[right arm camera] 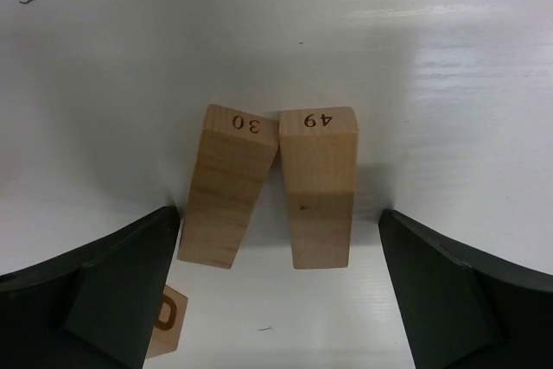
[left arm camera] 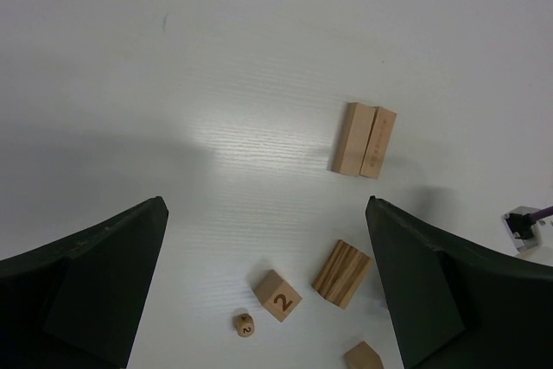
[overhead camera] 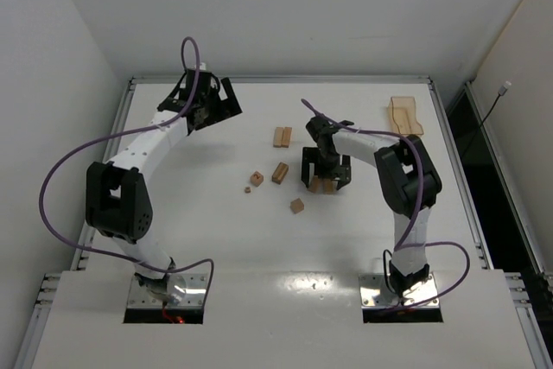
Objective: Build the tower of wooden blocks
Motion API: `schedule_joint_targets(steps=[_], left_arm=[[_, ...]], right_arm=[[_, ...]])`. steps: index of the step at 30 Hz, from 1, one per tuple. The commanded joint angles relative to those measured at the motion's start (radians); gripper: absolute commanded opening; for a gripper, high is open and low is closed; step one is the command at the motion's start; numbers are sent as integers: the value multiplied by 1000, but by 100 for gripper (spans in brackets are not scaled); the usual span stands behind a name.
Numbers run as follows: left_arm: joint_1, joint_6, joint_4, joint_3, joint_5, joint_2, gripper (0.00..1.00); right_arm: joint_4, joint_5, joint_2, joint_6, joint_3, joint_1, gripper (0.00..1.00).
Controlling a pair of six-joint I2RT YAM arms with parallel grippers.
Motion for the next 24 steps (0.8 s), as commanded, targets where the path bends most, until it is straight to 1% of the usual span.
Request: schedule_joint_targets(steps=[1,4,5,7,9,10,12,15,17,22,24], left_arm=[[15,-20,4,47,27,14,99],[15,-20,4,56,27,24,99],[15,-20,4,56,27,24,99],[24,-20,4,56,27,34,99],[24,-20,4,56,27,43,99],[24,-20,4,56,27,44,99],[24,-20,4,56,36,44,99],[24,-30,4,56,47,53,99],[24,-30,4,56,47,53,99],[24,-30,13,47,56,53,99],[24,-30,13,47,56,53,99]], right_arm=[[24,-51,2,23,-5,-12,98],[34,-61,13,23,-5,-21,88],[34,-70,22,23,-5,-21,82],[34,-70,22,23,-5,-21,73],[43,-70,22,14,-5,-21,66],[43,-70,22,14,-5,-21,64],[43,-70,22,14,-5,-21,64],[43,-70,13,14,-5,-21,74],[43,-70,13,5,-5,-21,79],[52,-47,33,-15,26,-21,79],[52,-34,33,-15,35,-21,75]])
